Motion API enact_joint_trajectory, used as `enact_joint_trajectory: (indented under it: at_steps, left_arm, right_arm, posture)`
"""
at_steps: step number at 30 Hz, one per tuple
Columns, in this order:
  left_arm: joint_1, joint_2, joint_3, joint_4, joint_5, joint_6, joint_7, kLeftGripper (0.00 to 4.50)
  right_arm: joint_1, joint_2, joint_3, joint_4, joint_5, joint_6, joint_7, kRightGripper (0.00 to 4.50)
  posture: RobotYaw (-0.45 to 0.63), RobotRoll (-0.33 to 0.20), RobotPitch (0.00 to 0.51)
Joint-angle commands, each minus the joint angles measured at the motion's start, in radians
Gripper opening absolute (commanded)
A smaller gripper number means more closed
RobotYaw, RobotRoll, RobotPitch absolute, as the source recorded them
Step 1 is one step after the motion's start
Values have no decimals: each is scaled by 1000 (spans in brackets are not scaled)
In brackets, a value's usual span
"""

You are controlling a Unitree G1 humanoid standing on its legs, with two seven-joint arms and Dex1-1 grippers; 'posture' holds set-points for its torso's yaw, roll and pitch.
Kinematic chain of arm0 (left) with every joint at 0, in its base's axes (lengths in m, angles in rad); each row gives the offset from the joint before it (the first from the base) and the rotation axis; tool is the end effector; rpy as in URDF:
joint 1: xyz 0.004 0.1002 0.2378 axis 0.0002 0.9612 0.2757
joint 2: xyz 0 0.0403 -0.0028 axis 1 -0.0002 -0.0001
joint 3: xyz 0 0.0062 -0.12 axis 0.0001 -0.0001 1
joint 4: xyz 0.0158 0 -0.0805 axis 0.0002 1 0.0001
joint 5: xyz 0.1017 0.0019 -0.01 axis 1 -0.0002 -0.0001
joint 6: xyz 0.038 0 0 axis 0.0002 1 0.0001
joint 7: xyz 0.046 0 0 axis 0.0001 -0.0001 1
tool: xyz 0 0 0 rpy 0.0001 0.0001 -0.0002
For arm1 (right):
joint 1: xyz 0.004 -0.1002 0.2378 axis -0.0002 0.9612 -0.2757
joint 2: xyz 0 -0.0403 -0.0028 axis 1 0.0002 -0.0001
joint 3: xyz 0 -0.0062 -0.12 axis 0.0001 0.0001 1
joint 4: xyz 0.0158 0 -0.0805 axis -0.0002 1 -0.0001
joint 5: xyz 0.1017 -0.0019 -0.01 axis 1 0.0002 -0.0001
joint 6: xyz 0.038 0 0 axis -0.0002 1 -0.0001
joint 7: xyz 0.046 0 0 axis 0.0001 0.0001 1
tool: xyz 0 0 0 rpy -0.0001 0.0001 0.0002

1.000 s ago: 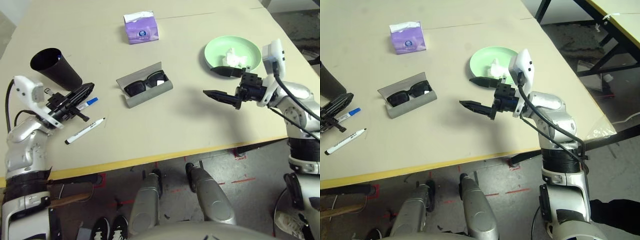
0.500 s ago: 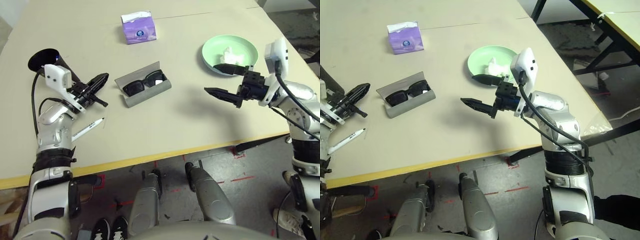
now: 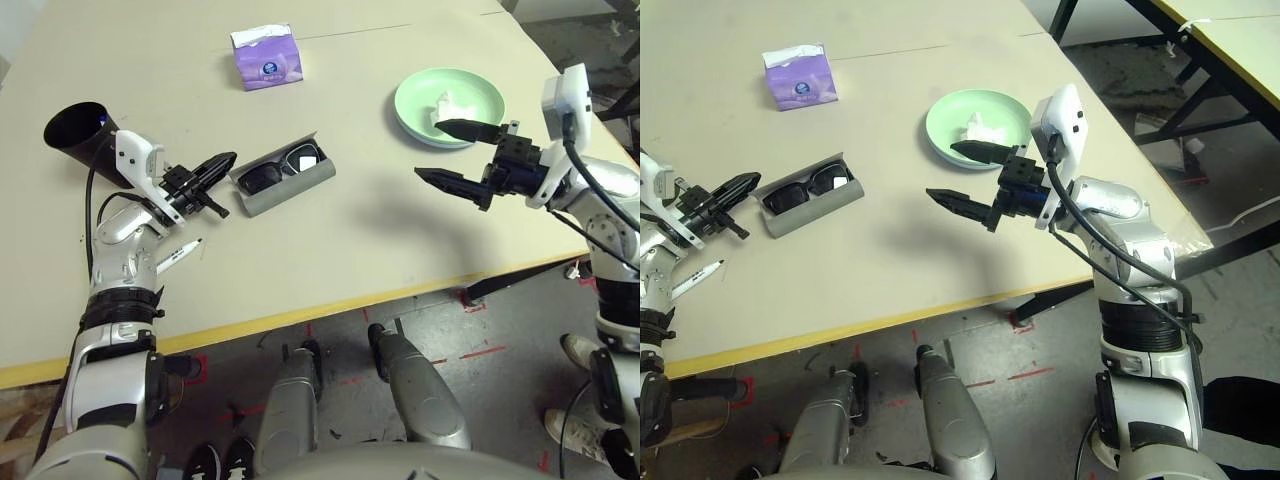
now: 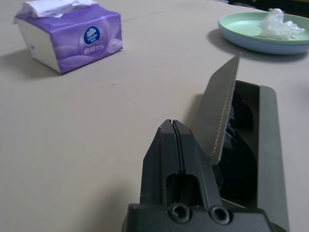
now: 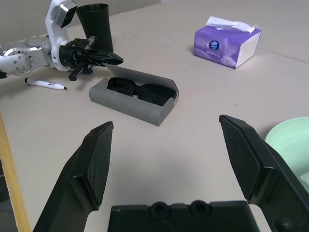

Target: Organize and tidy the items on the table.

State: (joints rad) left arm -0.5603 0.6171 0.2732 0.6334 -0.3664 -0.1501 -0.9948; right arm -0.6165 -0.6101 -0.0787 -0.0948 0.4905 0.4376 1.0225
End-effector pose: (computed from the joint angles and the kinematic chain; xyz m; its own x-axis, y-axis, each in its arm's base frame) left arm 0.2906 0.3309 0.1335 0.8123 -0.5695 0.1258 0.5354 0.8137 0.2264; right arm 0.2866 -0.2307 0.2183 0.4377 0.8987 0.0285 -0.8519 0.4246 -0.3065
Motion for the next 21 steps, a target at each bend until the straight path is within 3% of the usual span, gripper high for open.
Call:
enact_joint_trajectory:
  at_steps: [1,15,21]
  left_arm:
    - [39,26,-9,-10,5,7,-41,24]
    - [89,49,-48,-76,2,61,-149,24]
    - [103,64,-68,-108,4,85,-202,24]
  right_arm:
    - [-9,-13,-11,-4,12,1,-3,4500]
    - [7,-4,-15,-9,26,5,-17,4500]
    - [51,-36,-5,-55,88,65,39,4500]
  posture:
    - [-319,0,274]
    - [-319,0,279]
    - [-331,0,280]
